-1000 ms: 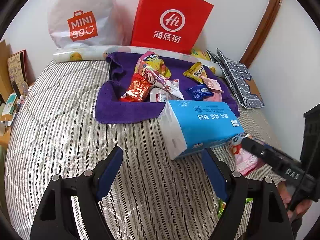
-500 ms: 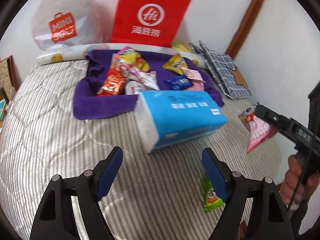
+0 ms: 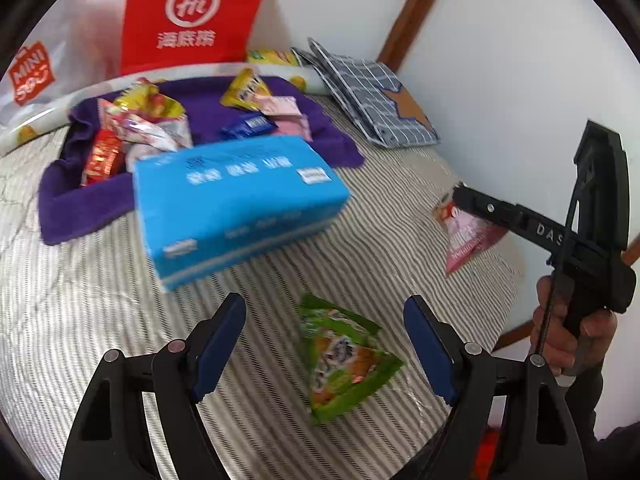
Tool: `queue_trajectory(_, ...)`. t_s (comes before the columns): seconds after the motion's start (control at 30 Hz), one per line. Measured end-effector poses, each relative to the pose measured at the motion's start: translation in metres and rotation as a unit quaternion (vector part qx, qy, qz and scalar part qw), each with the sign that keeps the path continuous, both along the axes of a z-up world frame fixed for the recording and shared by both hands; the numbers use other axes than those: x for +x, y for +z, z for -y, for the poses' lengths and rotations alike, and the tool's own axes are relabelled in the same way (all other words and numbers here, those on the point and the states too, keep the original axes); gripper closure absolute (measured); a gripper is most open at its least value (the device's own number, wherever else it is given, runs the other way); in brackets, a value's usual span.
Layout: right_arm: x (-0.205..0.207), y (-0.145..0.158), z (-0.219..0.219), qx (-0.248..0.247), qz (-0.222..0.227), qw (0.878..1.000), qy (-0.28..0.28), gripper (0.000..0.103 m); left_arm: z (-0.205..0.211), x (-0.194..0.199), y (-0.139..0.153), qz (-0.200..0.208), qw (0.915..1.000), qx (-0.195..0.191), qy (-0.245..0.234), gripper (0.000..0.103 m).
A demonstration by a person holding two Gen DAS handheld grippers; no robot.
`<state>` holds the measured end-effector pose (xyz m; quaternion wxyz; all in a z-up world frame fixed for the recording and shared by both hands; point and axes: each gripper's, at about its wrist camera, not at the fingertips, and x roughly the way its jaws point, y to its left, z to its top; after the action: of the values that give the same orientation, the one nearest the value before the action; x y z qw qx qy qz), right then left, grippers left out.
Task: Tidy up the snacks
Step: 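Grasp the green snack bag with left tool while right tool lifts pink bag, then lift the green bag and pink chip bag toward the purple towel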
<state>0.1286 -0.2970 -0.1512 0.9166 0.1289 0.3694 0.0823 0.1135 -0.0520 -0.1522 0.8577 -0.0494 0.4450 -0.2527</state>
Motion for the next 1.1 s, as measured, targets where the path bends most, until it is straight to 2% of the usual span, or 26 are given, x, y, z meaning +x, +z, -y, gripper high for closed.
queue_trajectory(0.23, 0.000, -0.007, 0.013, 0.005, -0.008, 1.000, -0.009, 0.060, 0.025, 0.000, -0.022, -0.025, 0.9982, 0.045, -0.030, 0.024)
queue_trajectory(0.37, 0.001, -0.010, 0.012, 0.011, -0.013, 1.000, -0.006, 0.060, 0.034, 0.002, -0.037, -0.040, 0.9963, 0.067, -0.038, 0.053)
queue_trajectory(0.47, 0.003, -0.012, 0.005, 0.006, -0.015, 1.000, 0.003, 0.060, 0.031, -0.003, -0.035, -0.017, 0.9965, 0.074, -0.035, 0.055)
queue_trajectory(0.53, 0.005, -0.012, -0.001, 0.007, -0.015, 1.000, 0.012, 0.060, 0.023, -0.006, -0.029, 0.006, 0.9957, 0.090, -0.023, 0.056)
queue_trajectory(0.6, 0.007, -0.013, -0.013, 0.008, -0.015, 0.999, 0.031, 0.060, 0.010, -0.006, -0.025, 0.012, 0.9953, 0.096, -0.004, 0.056)
queue_trajectory(0.87, 0.010, -0.015, -0.070, -0.015, 0.002, 0.994, 0.109, 0.060, -0.049, -0.002, -0.022, 0.006, 0.9911, 0.100, 0.088, 0.055)
queue_trajectory(1.1, 0.013, -0.023, -0.081, -0.043, -0.007, 0.991, 0.123, 0.058, -0.076, -0.001, -0.023, -0.003, 0.9866, 0.098, 0.131, 0.055)
